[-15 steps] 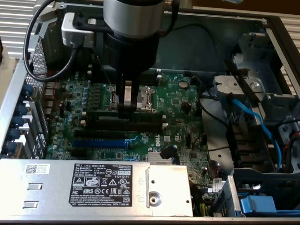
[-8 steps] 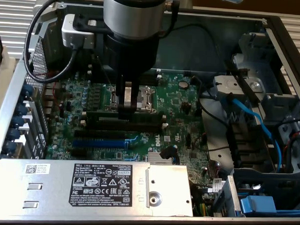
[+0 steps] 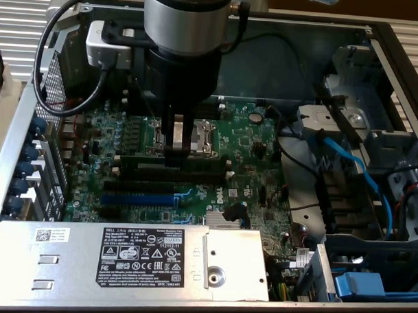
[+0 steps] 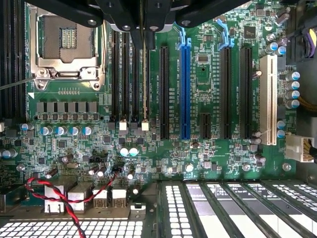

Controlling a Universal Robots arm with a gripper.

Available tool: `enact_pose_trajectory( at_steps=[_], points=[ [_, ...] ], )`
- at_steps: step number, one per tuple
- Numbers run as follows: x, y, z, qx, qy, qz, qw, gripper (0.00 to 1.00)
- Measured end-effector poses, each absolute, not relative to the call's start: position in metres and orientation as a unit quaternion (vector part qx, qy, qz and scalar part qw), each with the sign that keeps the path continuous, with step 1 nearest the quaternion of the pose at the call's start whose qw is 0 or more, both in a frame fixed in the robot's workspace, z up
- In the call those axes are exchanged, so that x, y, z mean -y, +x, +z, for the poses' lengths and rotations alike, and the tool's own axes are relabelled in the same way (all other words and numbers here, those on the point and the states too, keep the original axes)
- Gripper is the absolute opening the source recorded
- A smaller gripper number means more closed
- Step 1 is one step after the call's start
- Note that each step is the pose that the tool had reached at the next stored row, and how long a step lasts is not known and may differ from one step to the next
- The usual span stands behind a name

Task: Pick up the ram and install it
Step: 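Insert the ram into the slot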

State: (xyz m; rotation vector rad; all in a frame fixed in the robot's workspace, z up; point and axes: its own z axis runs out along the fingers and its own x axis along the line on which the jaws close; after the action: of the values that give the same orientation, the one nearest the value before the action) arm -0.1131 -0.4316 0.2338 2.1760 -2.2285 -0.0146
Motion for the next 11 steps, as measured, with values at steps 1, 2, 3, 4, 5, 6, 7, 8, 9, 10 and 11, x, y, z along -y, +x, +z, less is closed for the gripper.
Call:
enact_pose_trajectory(
  at_steps=[1, 2, 3, 4, 5, 6, 7, 8, 9, 10, 11],
  points=[
    [0.4316, -0.1131, 0.2338, 0.715, 0.699, -0.005, 0.013, 0.13],
    [0.4316, -0.1131, 0.2337, 0.715, 0.699, -0.005, 0.014, 0.13],
    [0.4316, -0.1131, 0.2335, 0.715, 0.699, -0.005, 0.014, 0.13],
    [0.4316, -0.1131, 0.2332, 0.715, 0.699, -0.005, 0.013, 0.13],
    [0.4316, -0.1131, 0.233, 0.715, 0.699, -0.005, 0.014, 0.13],
    [0.4316, -0.1131, 0.2328, 0.715, 0.699, -0.005, 0.014, 0.13],
    [0.4316, -0.1131, 0.2326, 0.715, 0.699, -0.004, 0.014, 0.13],
    [0.4316, -0.1131, 0.2324, 0.715, 0.699, -0.004, 0.014, 0.13],
    [0.4317, -0.1131, 0.2322, 0.715, 0.699, -0.004, 0.014, 0.13],
    [0.4316, -0.1131, 0.2318, 0.715, 0.699, -0.004, 0.014, 0.13],
    [0.4316, -0.1131, 0.2315, 0.715, 0.699, -0.004, 0.014, 0.13]
  ],
)
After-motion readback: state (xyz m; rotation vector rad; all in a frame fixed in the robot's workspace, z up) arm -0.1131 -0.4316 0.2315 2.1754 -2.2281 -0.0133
